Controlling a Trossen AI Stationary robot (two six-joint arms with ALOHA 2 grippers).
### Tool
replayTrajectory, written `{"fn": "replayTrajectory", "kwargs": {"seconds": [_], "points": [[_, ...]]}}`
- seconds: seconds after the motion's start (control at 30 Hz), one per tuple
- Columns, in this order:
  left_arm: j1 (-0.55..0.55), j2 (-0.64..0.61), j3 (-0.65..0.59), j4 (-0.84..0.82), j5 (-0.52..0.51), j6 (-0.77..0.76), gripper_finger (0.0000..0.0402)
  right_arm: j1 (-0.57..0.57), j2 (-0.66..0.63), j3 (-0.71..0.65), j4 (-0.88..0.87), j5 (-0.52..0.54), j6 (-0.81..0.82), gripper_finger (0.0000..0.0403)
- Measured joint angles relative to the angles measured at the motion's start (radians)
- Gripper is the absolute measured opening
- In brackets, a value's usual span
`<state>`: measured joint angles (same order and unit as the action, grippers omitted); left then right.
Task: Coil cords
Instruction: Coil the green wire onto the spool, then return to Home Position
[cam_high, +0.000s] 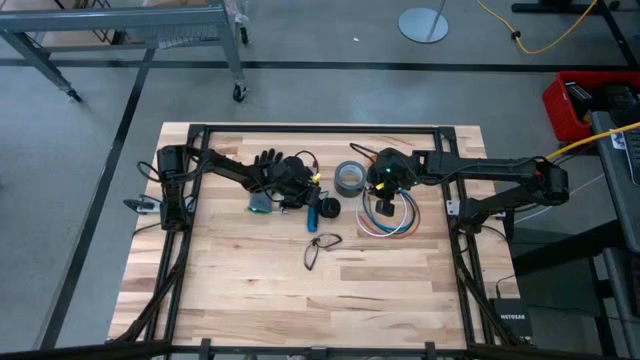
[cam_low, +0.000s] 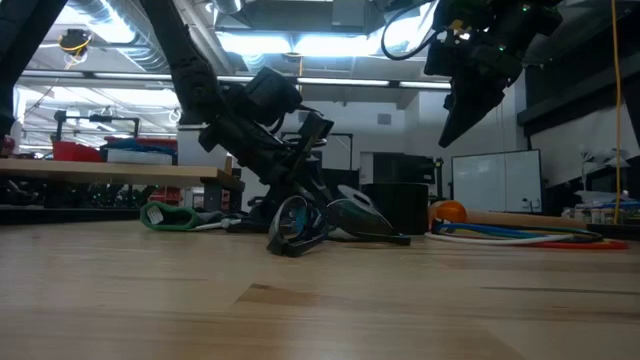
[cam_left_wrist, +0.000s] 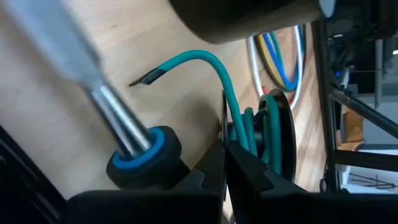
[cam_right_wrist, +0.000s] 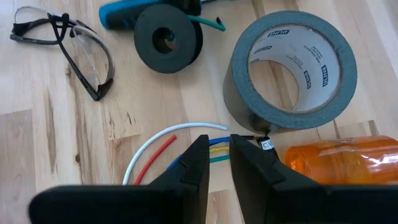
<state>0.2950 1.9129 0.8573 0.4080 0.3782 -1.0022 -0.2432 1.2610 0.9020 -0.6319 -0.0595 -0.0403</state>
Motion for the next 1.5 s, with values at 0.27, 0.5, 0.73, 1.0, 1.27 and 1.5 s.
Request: {"fn": "replayTrajectory", "kwargs": {"seconds": [0.27,0.5,0.73,1.0,1.27,1.5], "points": [[0.001,-0.001,0.005,-0.022,-0.005,-0.023,0.0016,0.0,0.0,0.0,0.0,0.0,-0.021,0.0067],[0.001,-0.001,0.004,-0.026,-0.003,-0.013,0.0067,0.0,0.0,0.0,0.0,0.0,-0.021,0.0067],[0.015,0.0,0.004,-0.026,0.063,-0.021,0.0114,0.0,0.0,0.0,-0.04,0.0,-0.022,0.0067],[0.079,0.002,0.002,-0.071,0.339,-0.104,0.0106,0.0,0.0,0.0,-0.051,0.0,-0.021,0.0067],[0.12,-0.109,0.001,-0.051,0.336,0.051,0.0094,0.0,-0.075,-0.001,-0.051,0.035,-0.016,0.0067],[0.167,-0.31,0.001,-0.073,0.309,0.317,0.0093,0.0,-0.217,-0.001,-0.055,0.154,0.06,0.0067]]}}
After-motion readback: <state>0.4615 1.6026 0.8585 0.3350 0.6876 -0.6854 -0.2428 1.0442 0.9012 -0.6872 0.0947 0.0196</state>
